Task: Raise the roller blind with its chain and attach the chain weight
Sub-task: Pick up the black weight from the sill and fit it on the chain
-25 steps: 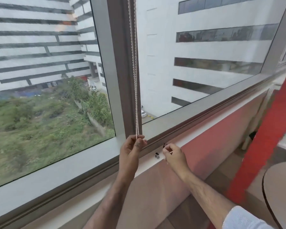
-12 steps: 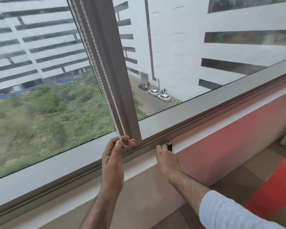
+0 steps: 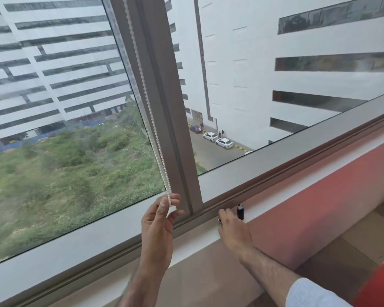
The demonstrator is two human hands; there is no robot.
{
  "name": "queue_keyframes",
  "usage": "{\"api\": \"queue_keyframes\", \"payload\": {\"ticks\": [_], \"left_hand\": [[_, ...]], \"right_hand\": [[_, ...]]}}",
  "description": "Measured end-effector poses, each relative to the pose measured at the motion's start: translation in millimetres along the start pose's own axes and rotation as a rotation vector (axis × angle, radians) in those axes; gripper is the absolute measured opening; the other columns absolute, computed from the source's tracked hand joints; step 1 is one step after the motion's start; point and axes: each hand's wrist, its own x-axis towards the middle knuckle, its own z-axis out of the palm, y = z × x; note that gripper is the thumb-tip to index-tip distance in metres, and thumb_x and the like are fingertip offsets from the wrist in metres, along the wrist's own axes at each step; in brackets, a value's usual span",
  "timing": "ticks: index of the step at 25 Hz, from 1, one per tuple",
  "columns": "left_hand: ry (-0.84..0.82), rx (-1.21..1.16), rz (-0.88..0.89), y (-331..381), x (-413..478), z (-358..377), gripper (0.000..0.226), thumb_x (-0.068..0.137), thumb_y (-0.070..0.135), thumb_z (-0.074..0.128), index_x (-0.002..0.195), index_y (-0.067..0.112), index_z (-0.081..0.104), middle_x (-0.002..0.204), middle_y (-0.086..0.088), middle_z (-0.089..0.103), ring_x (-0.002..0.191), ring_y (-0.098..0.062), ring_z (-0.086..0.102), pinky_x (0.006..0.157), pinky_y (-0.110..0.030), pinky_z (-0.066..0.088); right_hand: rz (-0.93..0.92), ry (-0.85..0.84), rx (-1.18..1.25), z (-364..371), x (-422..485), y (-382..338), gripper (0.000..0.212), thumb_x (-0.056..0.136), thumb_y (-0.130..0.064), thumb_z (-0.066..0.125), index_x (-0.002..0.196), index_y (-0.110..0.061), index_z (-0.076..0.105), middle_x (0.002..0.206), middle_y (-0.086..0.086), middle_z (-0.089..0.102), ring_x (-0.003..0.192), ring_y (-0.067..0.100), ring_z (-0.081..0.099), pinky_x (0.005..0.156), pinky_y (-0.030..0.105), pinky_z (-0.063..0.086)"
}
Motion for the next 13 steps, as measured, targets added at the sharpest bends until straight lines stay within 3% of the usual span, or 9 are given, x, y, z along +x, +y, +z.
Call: {"api": "queue_keyframes", "payload": {"ticks": [4, 7, 9, 13], "left_hand": [[-0.024, -0.081, -0.04, 0.0, 5.9, -2.3, 0.044, 0.07, 0.056, 0.089, 0.082, 0.016, 0.077, 0.124, -0.008, 0.073, 0.126, -0.021, 0.063, 0.086, -0.03, 0.058], [-0.052, -0.126, -0.074, 0.1, 8.7, -1.4, 0.042, 0.069, 0.055, 0.09, 0.083, 0.016, 0.079, 0.141, -0.01, 0.068, 0.139, -0.021, 0.057, 0.1, -0.037, 0.055], [-0.092, -0.177, -0.101, 1.2, 9.2, 1.1, 0.041, 0.068, 0.051, 0.092, 0.083, 0.015, 0.078, 0.143, -0.012, 0.066, 0.137, -0.021, 0.06, 0.1, -0.035, 0.058], [-0.14, -0.248, -0.164, 1.6, 10.6, 7.4, 0.045, 0.06, 0.046, 0.099, 0.082, 0.012, 0.079, 0.104, -0.007, 0.079, 0.102, -0.018, 0.077, 0.088, -0.029, 0.062]], "right_hand": [[-0.065, 0.157, 0.483, -44.0, 2.6, -38.9, 0.013, 0.09, -0.012, 0.063, 0.094, -0.022, 0.054, 0.094, -0.006, 0.061, 0.077, 0.014, 0.063, 0.069, 0.036, 0.056], [-0.167, 0.268, 0.833, -97.1, 1.3, -76.4, 0.018, 0.088, -0.006, 0.068, 0.093, -0.022, 0.061, 0.089, -0.011, 0.066, 0.079, 0.012, 0.065, 0.067, 0.025, 0.056], [-0.236, 0.26, 0.938, -124.0, -1.4, -94.1, 0.018, 0.087, -0.003, 0.071, 0.095, -0.019, 0.064, 0.089, -0.014, 0.068, 0.078, 0.007, 0.065, 0.066, 0.017, 0.052], [-0.369, 0.127, 0.98, -136.5, -5.0, -110.0, 0.015, 0.089, -0.004, 0.074, 0.097, -0.015, 0.067, 0.094, -0.013, 0.074, 0.083, 0.003, 0.069, 0.075, 0.013, 0.052]]}}
